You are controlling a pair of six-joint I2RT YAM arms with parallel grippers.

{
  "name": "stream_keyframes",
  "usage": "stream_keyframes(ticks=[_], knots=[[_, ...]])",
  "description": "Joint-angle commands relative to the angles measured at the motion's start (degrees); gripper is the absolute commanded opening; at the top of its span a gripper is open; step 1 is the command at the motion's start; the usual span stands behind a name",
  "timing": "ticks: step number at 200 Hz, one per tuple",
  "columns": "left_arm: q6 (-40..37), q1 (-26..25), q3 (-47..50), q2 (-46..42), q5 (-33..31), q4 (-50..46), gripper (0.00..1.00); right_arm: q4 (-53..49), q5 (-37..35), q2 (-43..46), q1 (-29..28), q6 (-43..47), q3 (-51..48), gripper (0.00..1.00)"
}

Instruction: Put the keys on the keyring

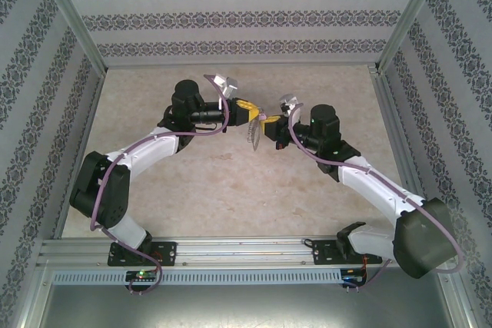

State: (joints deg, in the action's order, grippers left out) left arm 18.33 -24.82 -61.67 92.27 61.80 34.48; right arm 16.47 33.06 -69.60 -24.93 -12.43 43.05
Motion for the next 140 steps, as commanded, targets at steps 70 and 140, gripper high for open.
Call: stream_keyframes(ticks=[70, 140], knots=[[1.6, -0.9, 0.5, -2.8, -1.6, 6.4, 0.00, -3.9, 3.6, 1.1, -2.4, 2.9, 2.1, 0.00], [1.4, -0.9, 0.4, -2.9, -1.8, 6.4, 0.00, -6.3, 2.6, -1.5, -5.0, 5.0, 3.9, 0.00]])
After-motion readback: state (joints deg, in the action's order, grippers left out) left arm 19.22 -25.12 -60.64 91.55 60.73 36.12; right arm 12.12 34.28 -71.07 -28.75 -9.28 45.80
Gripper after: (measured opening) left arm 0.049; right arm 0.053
